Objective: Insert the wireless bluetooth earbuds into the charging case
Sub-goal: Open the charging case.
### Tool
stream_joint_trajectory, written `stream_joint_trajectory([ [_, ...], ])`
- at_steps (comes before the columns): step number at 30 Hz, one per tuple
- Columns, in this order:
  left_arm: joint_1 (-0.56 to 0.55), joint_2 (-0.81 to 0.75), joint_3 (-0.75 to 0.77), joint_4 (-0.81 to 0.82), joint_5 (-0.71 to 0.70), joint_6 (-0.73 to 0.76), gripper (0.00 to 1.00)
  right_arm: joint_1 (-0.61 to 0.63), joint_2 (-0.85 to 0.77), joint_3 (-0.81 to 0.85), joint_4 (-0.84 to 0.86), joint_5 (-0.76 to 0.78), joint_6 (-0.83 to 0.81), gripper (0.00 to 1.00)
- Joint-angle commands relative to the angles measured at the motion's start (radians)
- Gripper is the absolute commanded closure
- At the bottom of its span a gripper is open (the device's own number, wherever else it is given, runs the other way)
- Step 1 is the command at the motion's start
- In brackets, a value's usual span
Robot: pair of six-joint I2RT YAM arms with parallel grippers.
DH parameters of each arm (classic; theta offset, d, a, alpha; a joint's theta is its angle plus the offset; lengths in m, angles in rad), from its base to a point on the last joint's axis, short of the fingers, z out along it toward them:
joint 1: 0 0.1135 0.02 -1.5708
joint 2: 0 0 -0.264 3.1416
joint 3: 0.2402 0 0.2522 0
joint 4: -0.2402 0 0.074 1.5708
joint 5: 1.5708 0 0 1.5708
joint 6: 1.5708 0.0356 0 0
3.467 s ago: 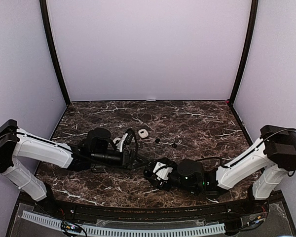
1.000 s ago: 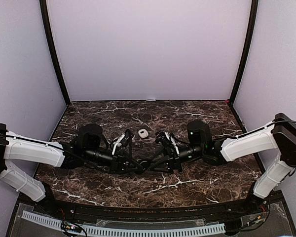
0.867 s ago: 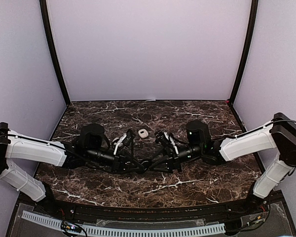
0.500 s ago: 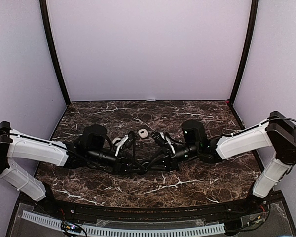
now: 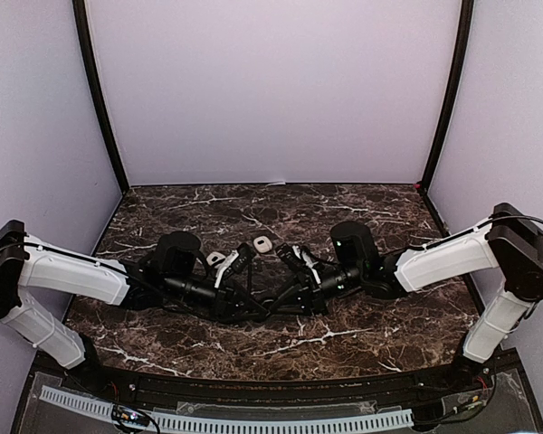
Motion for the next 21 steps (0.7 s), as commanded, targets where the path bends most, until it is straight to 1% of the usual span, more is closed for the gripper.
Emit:
stream_joint_trajectory([
  [1, -0.005, -0.004, 0.007, 0.044, -0.022, -0.024, 0.53, 0.007, -0.001, -0.001, 0.046, 0.010, -0.015, 1.00],
  [6, 0.011, -0.018, -0.022, 0.083, -0.058, -0.060, 0.51, 0.008, -0.015, -0.016, 0.064, -0.007, -0.012, 1.00],
  [10, 0.059, -0.036, -0.075, 0.151, -0.032, -0.129, 0.50, 0.007, -0.016, -0.018, 0.066, -0.016, -0.018, 1.00],
  [14, 0.090, -0.044, -0.104, 0.156, -0.043, -0.166, 0.50, 0.009, -0.010, -0.016, 0.069, -0.021, -0.021, 1.00],
  [16, 0.099, -0.051, -0.125, 0.188, -0.039, -0.191, 0.50, 0.010, -0.004, -0.012, 0.068, -0.015, -0.020, 1.00],
  [21, 0.107, -0.060, -0.150, 0.190, -0.088, -0.227, 0.49, 0.012, 0.005, -0.016, 0.087, -0.006, -0.011, 1.00],
])
